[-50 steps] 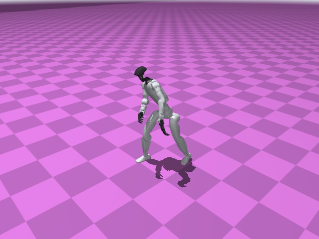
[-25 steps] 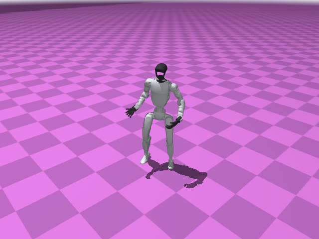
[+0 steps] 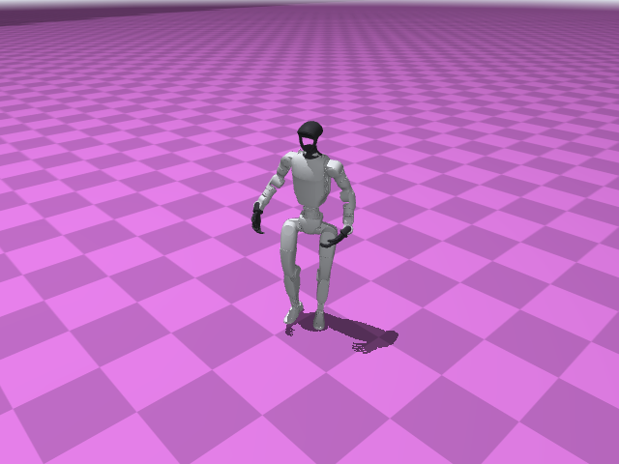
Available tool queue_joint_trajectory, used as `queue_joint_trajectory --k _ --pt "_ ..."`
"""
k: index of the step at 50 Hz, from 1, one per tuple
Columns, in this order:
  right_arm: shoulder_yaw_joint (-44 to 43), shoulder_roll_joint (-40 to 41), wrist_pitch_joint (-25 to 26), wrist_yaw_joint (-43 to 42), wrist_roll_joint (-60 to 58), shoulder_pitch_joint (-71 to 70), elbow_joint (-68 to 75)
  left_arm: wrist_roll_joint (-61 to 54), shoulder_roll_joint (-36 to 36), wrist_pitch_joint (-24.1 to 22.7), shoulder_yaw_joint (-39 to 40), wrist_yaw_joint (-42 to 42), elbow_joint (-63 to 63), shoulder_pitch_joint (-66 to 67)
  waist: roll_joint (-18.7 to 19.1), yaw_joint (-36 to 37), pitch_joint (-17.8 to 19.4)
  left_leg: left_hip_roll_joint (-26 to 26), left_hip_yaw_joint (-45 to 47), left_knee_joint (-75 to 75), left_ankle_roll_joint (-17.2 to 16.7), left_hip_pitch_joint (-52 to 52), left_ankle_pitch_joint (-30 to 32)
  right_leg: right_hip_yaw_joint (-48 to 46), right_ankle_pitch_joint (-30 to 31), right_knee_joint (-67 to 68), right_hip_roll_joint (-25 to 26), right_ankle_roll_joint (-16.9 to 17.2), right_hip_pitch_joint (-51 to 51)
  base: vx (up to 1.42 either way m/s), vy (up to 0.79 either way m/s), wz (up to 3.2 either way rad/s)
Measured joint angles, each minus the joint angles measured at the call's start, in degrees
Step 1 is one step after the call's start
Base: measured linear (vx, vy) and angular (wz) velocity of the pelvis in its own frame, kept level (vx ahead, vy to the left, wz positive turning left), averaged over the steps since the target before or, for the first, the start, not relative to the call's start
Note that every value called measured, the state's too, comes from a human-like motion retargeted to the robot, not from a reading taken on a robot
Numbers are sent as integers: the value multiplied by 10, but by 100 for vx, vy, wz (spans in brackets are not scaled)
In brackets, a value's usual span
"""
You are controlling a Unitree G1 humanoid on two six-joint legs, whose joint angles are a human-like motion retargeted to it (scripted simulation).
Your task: Kungfu
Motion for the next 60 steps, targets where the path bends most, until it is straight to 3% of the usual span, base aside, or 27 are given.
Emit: queue_joint_trajectory --k 5,8,10,13,17,21,23,25,28,32,36,40,43,47,50,55,60 --pt "55 1 -55 -62 -311 -124 187 139 86 15 -38 79 61 -46 6 -12 27 16 44 -2 -5 4 -3 -16 25 -41 -32 -3 -5 -28 7 -84" --pt "-28 65 -36 -189 -568 -117 243 216 80 16 -101 167 147 -116 0 10 49 12 76 -1 -2 10 -7 -33 47 -80 -67 47 7 -27 10 -89" --pt "-90 108 -28 -254 -648 -90 253 276 72 -8 -144 209 202 -167 -3 25 61 11 85 0 -1 10 -7 -79 75 -103 -98 72 21 -29 -1 -47" --pt "-103 146 -68 -243 -586 -56 290 440 33 -25 -191 301 268 -211 0 62 65 24 95 3 -5 3 -5 -101 85 -114 -118 40 37 -22 -16 -35" --pt "-89 176 -84 -221 -489 -10 300 635 -44 -24 -196 404 329 -204 2 67 52 33 99 6 -10 -19 1 -137 126 -96 -139 29 58 -15 -26 -12" --pt "-116 212 -147 -406 -492 29 270 692 -103 43 -201 520 382 -181 11 58 34 54 126 -1 -19 -29 9 -117 182 -55 -144 21 58 -10 -30 -69" --pt "-121 218 -205 -471 -496 40 258 695 -107 26 -176 534 383 -167 19 45 22 64 133 -6 -25 -32 12 -122 205 -36 -140 19 59 -12 -39 -38" --pt "-113 217 -232 -505 -502 41 261 677 -103 -5 -137 493 379 -148 16 35 13 71 149 -10 -36 -29 16 -132 216 -29 -136 44 64 -23 -47 -56" --pt "-68 200 -210 -485 -524 21 286 613 -70 -14 -115 369 374 -132 6 12 4 73 159 -3 -46 -31 21 -188 124 -44 -126 90 80 -30 -57 -74" --pt "9 163 -145 -309 -554 -14 282 560 -31 51 -73 325 365 -99 -3 27 -4 99 218 5 -64 -10 26 -276 45 -93 -94 -4 97 -29 -62 -180" --pt "37 134 -97 -155 -587 -60 253 512 -33 73 -9 388 351 -34 -5 37 -1 139 272 8 -80 21 60 -131 -6 -91 -55 -37 71 -24 -71 -182" --pt "28 131 -58 -65 -610 -99 225 439 -66 52 34 442 377 7 -12 22 0 181 303 47 -56 28 117 -111 -32 -99 -25 -65 72 -17 -65 -134" --pt "5 152 -57 -85 -572 -121 224 364 -82 36 27 480 397 3 -37 -1 1 174 241 129 17 -5 97 -91 -40 -100 -31 -67 74 -10 -67 -83" --pt "-10 170 -68 -121 -470 -142 227 370 -112 30 40 547 407 -18 -55 53 12 125 104 243 -44 -66 70 -45 -41 -96 -13 -76 78 1 -51 -185" --pt "-33 184 -55 -143 -448 -143 230 396 -125 26 26 569 400 -30 -63 94 11 72 73 268 -73 -97 65 -15 -44 -93 -6 -79 84 17 -33 -161" --pt "-83 206 -31 -177 -486 -119 224 514 -135 21 23 564 382 -33 -67 130 0 23 92 240 -40 -161 64 13 -54 -95 10 -84 99 29 -27 -93" --pt "-102 225 -25 -216 -486 -91 238 599 -127 15 21 548 377 -25 -56 161 -2 -12 110 149 -42 -205 79 32 -66 -96 43 -81 120 38 -29 -80"
